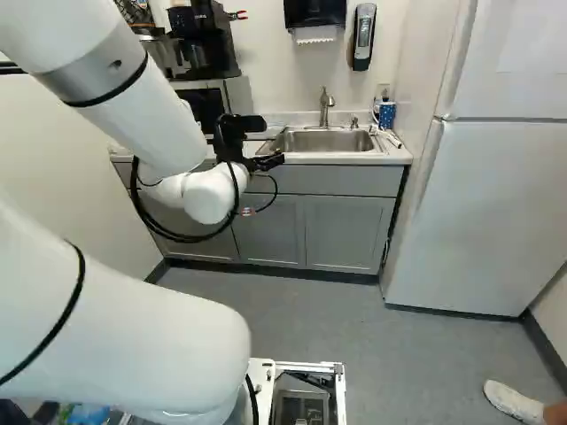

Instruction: Rinse the cup and place it in the tray

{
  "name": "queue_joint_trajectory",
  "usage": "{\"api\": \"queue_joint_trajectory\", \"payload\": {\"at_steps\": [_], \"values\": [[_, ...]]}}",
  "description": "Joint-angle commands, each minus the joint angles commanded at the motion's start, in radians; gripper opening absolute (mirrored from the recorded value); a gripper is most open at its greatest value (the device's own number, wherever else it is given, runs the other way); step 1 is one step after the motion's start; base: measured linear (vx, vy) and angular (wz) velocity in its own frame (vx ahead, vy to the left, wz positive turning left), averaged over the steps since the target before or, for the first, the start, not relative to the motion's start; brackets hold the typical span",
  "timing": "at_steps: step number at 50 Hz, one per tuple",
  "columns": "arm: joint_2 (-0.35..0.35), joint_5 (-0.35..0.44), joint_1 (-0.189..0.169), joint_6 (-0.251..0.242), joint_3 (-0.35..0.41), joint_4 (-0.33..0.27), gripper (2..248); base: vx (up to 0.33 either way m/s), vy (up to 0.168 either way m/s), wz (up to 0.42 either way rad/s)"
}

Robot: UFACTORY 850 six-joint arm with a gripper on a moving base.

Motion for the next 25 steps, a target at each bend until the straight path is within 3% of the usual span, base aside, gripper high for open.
{"api": "queue_joint_trajectory", "payload": {"at_steps": [25], "values": [[-0.003,-0.012,0.000,0.000,-0.059,0.000,247,0.000,0.000,0.000]]}}
